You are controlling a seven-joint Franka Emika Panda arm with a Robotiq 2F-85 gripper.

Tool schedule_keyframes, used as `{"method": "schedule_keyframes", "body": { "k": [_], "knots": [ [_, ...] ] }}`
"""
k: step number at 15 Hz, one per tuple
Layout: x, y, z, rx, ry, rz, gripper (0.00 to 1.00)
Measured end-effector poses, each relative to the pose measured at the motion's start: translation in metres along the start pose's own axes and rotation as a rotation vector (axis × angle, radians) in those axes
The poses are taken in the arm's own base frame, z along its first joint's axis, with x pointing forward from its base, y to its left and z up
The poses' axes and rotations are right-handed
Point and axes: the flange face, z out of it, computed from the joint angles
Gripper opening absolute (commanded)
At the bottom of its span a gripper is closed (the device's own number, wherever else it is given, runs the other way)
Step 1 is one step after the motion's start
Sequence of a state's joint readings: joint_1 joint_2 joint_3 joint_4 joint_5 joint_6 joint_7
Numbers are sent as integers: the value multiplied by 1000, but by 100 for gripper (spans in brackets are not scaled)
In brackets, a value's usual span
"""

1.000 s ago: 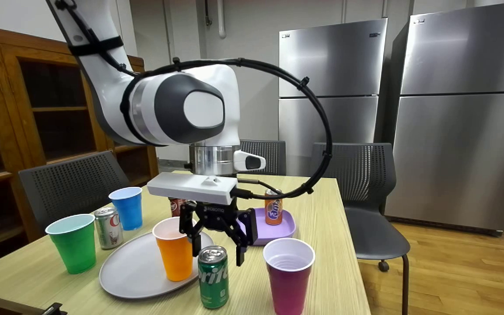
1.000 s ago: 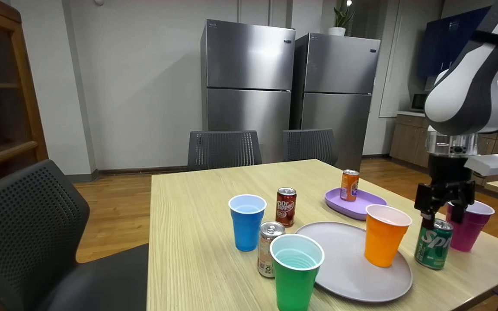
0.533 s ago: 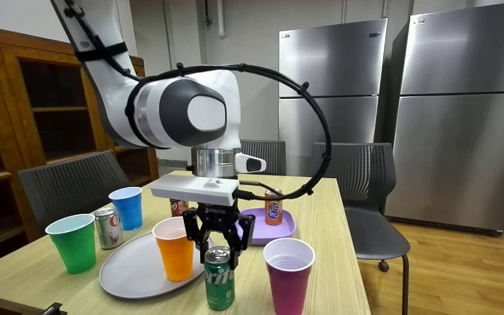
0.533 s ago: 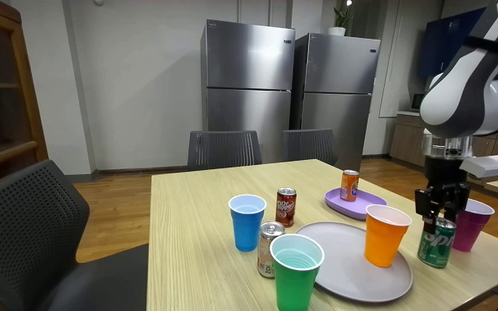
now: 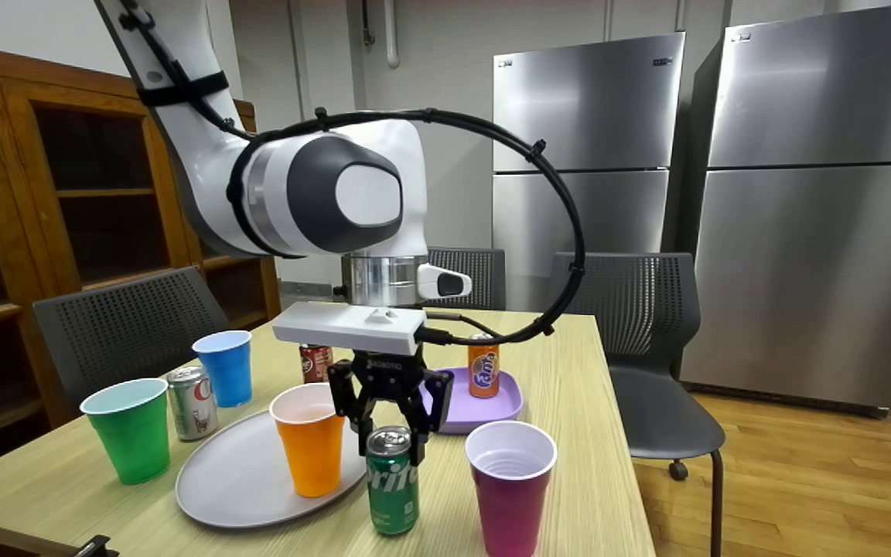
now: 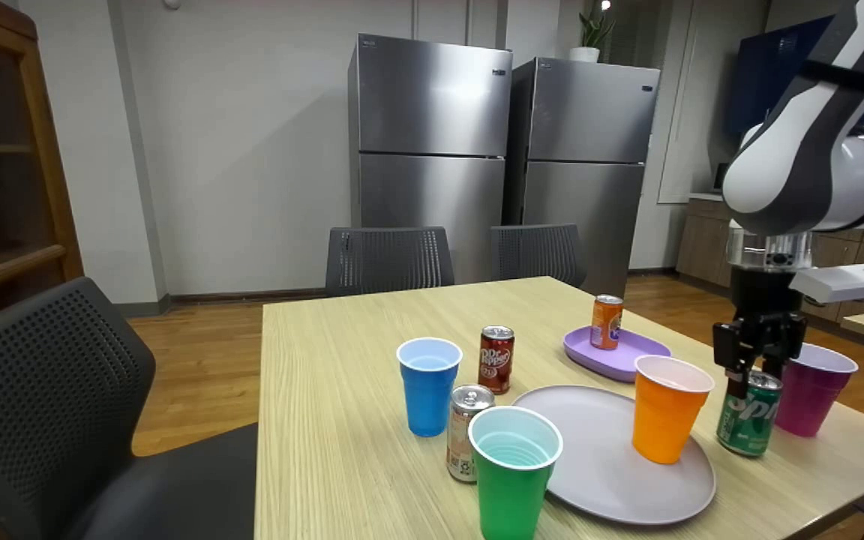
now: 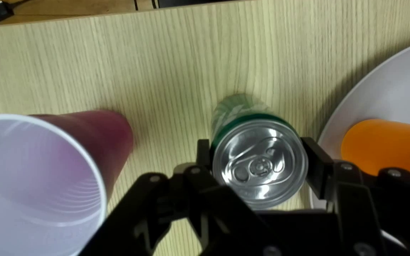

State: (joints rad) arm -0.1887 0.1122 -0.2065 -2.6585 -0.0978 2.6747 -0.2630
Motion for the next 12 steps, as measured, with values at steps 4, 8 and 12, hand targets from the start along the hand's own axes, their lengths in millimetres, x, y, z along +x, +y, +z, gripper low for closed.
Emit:
{"method": "schedule_keyframes", "body": {
  "k": [4,8,12],
  "knots": [
    [16,5,-16,-3,33,13,38],
    [36,8,-34,-1,72,23,38],
    [61,10,-54,9,115,28,38]
  ]
}}
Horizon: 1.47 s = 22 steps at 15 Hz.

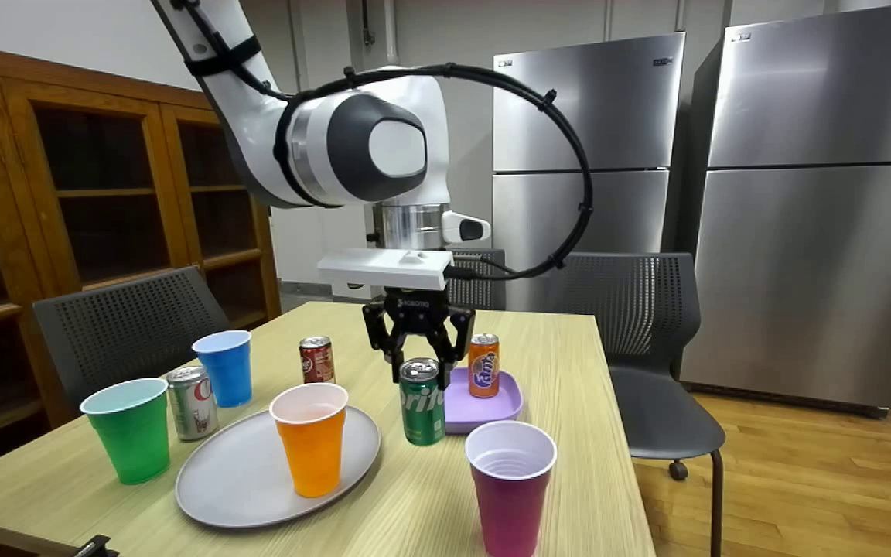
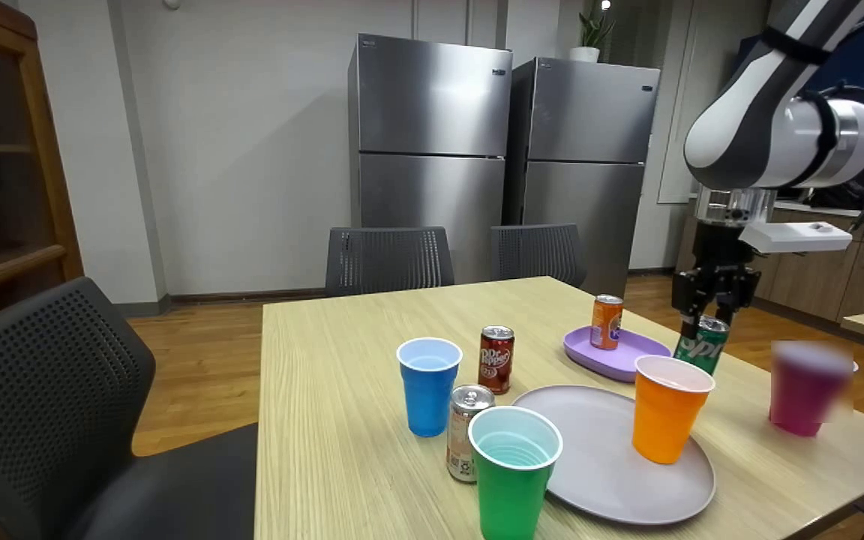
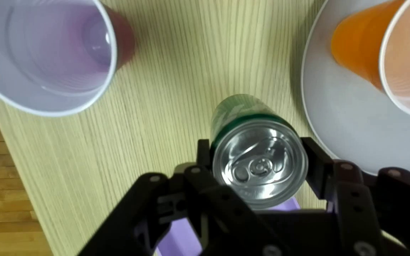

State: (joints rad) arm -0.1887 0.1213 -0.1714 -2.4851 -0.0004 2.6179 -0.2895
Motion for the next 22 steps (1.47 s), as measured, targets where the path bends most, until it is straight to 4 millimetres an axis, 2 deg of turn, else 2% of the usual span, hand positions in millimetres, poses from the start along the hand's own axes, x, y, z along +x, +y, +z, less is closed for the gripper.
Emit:
{"method": "schedule_keyframes", "body": {
  "k": [3,6,15,22],
  "knots": [
    [23,1,-8,1,32,1,38],
    [46,1,-6,3,49,4,38],
    [114,-12,20,9,64,-30,38],
    [152,-19,38,17,51,-54,38]
  ]
}}
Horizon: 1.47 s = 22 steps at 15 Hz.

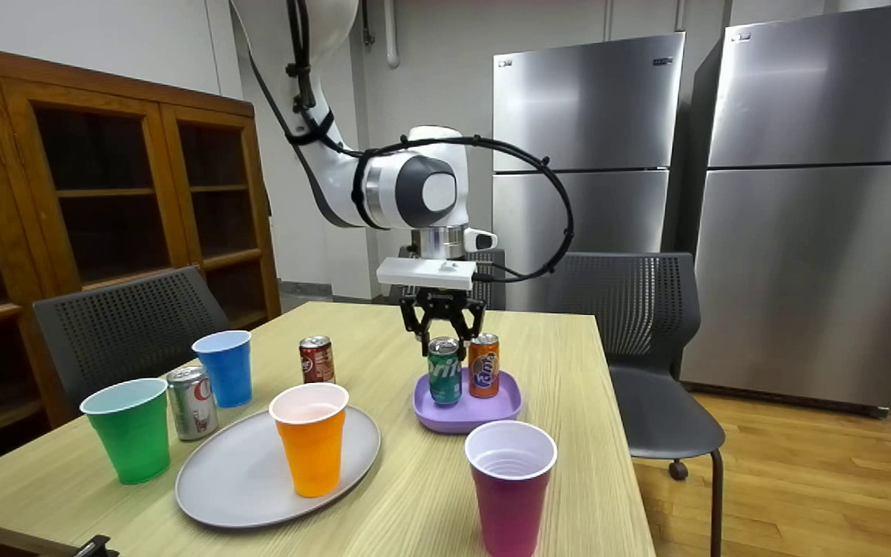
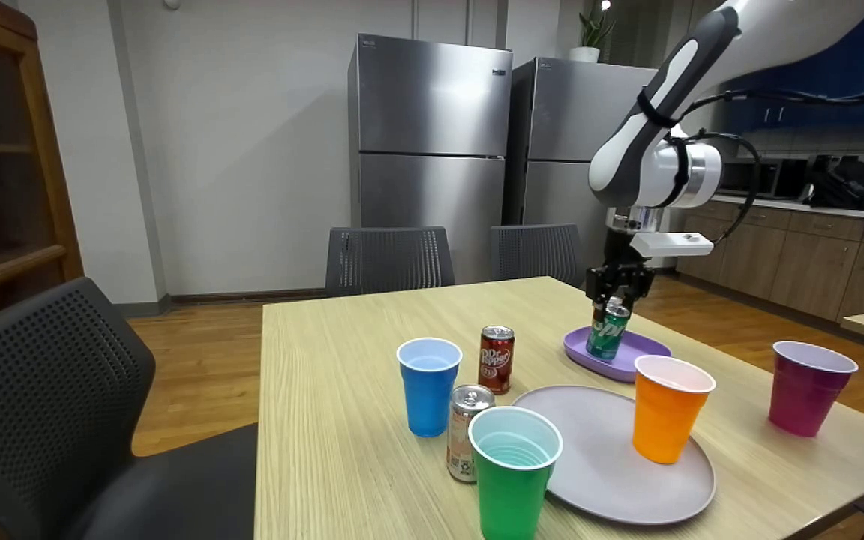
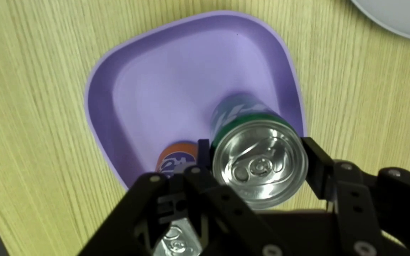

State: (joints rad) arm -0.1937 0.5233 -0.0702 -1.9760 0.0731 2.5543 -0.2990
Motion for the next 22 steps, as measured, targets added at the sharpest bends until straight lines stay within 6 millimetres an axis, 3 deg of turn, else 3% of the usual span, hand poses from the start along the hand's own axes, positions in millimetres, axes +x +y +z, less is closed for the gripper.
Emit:
{"method": "schedule_keyframes", "body": {
  "k": [6,16,17,18,22],
  "knots": [
    [18,-5,6,9,-6,-14,38],
    [29,-7,9,14,-13,-20,38],
    [30,-7,9,14,-13,-20,55],
    [30,-7,9,14,-13,-21,88],
    [31,-7,9,14,-15,-21,100]
  ]
}}
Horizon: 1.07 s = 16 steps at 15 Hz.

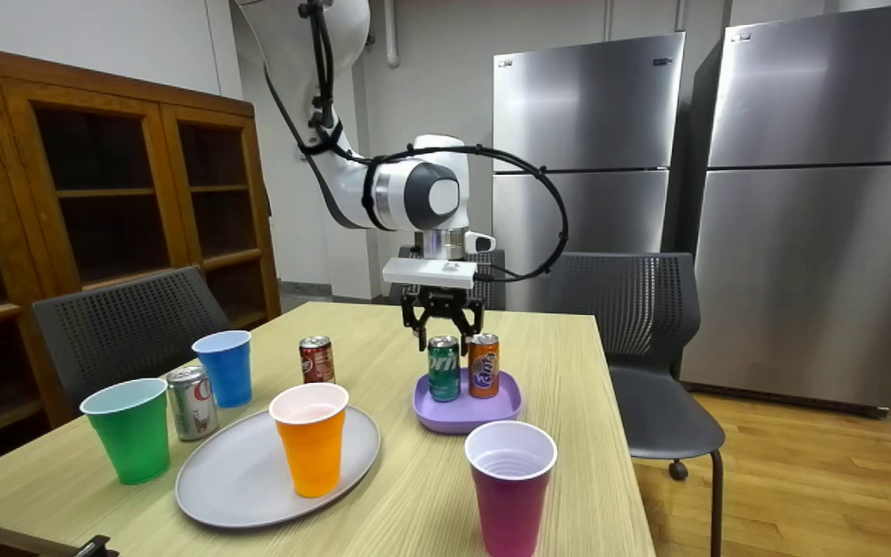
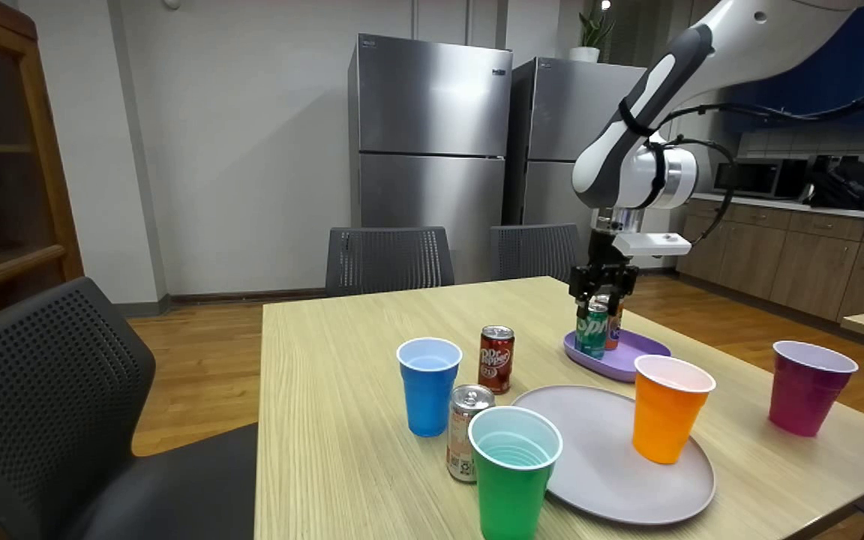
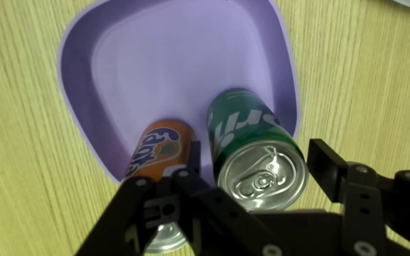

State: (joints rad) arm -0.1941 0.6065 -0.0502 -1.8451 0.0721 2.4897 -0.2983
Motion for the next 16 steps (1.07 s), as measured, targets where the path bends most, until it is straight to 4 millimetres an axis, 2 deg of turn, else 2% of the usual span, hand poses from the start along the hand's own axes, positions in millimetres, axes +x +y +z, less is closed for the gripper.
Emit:
{"method": "schedule_keyframes", "body": {
  "k": [9,16],
  "knots": [
    [2,-2,-5,0,9,-3,100],
    [2,-1,-44,8,59,13,100]
  ]
}}
